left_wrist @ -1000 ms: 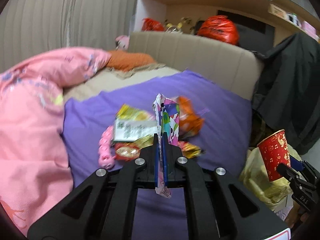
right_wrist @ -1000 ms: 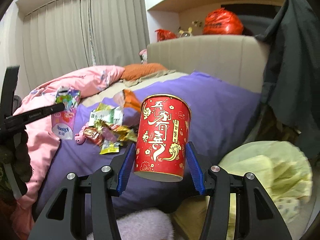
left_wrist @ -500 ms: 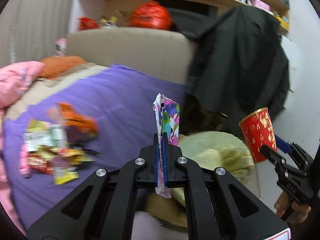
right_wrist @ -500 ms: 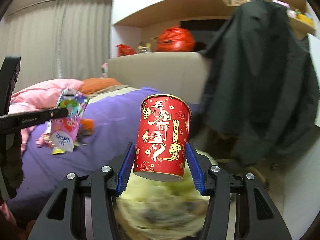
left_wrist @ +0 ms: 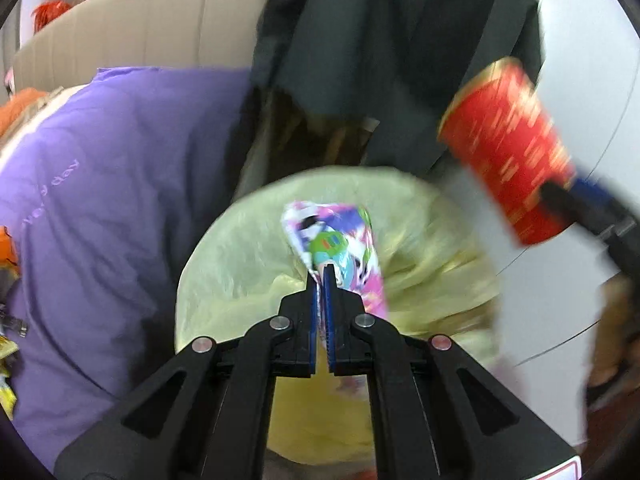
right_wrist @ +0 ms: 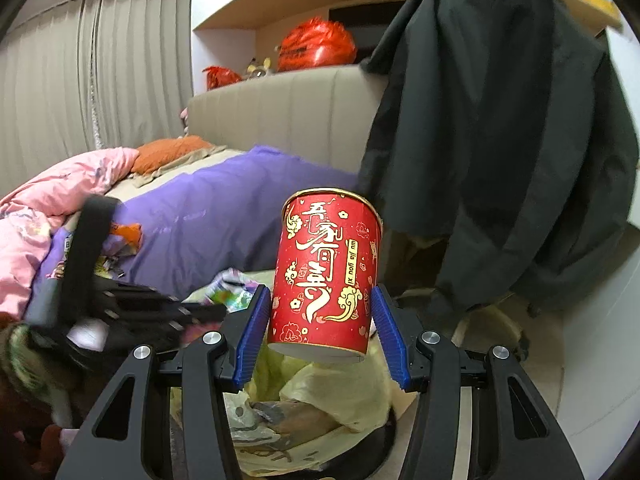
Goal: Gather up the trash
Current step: 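Carry the red cup and pink wrapper over the yellow-lined bin and release both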
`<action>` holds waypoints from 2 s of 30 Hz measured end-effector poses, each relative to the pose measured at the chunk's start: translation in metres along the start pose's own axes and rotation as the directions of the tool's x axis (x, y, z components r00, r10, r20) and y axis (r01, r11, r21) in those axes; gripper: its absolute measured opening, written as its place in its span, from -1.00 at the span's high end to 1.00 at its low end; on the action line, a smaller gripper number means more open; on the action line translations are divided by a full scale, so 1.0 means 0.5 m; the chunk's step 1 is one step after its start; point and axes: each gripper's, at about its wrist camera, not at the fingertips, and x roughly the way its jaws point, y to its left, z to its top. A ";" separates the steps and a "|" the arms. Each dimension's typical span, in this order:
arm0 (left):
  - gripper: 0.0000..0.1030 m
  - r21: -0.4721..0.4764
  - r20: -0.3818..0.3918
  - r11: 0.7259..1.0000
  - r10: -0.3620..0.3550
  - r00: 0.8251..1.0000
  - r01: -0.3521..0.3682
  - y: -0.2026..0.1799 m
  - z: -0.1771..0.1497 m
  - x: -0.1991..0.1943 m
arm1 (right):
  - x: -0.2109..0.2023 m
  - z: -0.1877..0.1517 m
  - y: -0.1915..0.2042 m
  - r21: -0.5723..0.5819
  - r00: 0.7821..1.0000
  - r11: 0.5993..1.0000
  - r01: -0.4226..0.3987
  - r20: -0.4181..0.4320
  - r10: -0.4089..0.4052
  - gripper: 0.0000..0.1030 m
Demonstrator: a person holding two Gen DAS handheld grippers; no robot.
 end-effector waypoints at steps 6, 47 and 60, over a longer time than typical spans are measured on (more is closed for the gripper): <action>0.94 0.045 -0.030 0.995 0.096 0.995 -0.094 0.040 -0.036 0.024 | 0.093 -0.014 0.016 0.019 0.990 0.995 -0.097 -0.105 0.099 0.05; 0.20 -0.097 0.047 0.983 -0.153 0.987 0.157 0.134 -0.017 -0.063 | 0.129 -0.063 0.064 -0.045 0.980 0.999 0.017 -0.200 -0.026 -0.14; 0.14 -0.109 0.160 0.994 0.014 0.987 0.004 0.155 -0.064 -0.209 | 0.024 -0.045 0.119 -0.040 0.996 0.999 0.013 -0.092 -0.017 -0.25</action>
